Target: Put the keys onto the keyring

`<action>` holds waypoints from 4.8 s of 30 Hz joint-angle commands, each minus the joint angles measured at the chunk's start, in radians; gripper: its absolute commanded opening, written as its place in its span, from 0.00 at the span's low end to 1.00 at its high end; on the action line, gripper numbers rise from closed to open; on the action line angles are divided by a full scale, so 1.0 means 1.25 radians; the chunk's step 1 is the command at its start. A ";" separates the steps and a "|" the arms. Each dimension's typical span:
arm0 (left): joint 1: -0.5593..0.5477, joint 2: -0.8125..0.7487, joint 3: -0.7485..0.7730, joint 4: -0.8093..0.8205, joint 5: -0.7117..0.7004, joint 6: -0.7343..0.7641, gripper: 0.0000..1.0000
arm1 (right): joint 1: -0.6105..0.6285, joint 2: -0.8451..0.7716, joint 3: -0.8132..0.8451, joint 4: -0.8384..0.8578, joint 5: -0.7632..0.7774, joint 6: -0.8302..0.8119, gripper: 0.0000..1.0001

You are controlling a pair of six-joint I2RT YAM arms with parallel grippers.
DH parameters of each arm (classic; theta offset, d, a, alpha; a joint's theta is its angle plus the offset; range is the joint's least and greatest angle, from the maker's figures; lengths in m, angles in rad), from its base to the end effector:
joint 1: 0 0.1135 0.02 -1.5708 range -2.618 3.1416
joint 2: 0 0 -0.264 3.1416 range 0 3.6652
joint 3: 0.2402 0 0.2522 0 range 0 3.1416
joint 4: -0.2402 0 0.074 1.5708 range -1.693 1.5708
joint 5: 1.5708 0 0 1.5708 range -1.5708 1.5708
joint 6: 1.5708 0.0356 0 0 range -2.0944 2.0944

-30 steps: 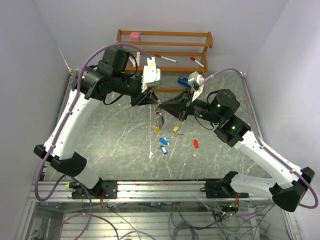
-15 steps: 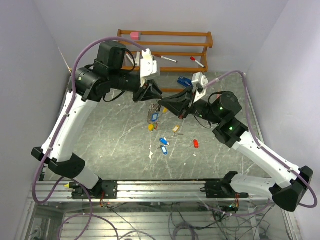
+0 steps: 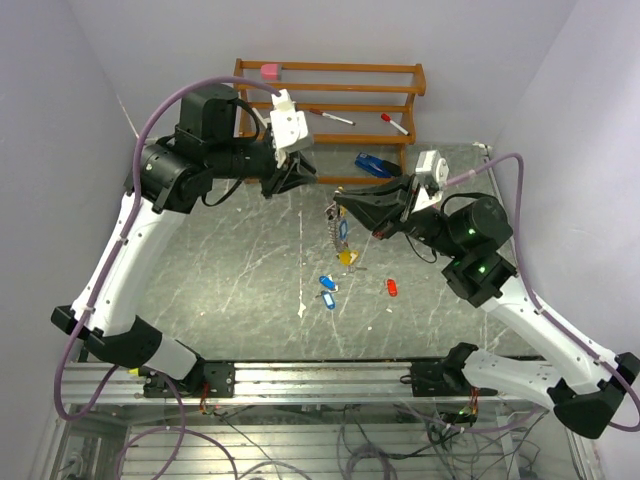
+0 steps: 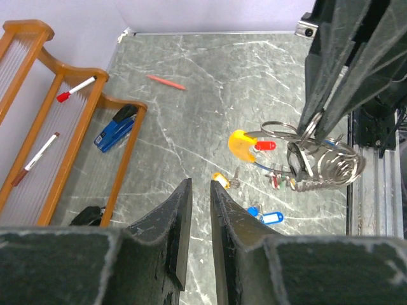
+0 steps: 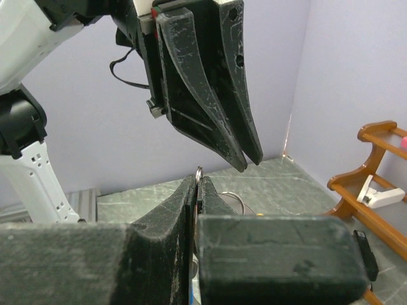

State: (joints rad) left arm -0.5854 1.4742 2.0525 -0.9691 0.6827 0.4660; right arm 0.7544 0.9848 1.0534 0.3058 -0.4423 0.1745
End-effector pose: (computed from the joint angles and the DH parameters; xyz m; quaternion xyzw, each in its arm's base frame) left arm 0.2050 -0.1628 0.5217 0.5540 0.5838 -0.3090 0.5067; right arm 0.1448 0.1570 0.4489 -0.3308 0.4747 0.4716 0.6655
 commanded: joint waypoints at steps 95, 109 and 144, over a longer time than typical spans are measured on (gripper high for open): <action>0.047 0.007 -0.025 -0.223 0.067 0.205 0.07 | -0.003 -0.036 0.024 -0.127 0.155 0.014 0.83; 0.047 -0.109 -0.402 0.069 -0.328 0.228 0.07 | -0.028 0.044 -0.018 -0.411 0.467 0.117 1.00; -0.080 0.105 -0.465 0.118 -0.147 0.075 0.35 | -0.148 0.145 0.012 -0.557 0.399 0.202 1.00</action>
State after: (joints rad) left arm -0.6743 1.5867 1.4322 -0.8764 0.4198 0.6197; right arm 0.5777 1.1522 1.0298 -0.3702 0.0769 0.4114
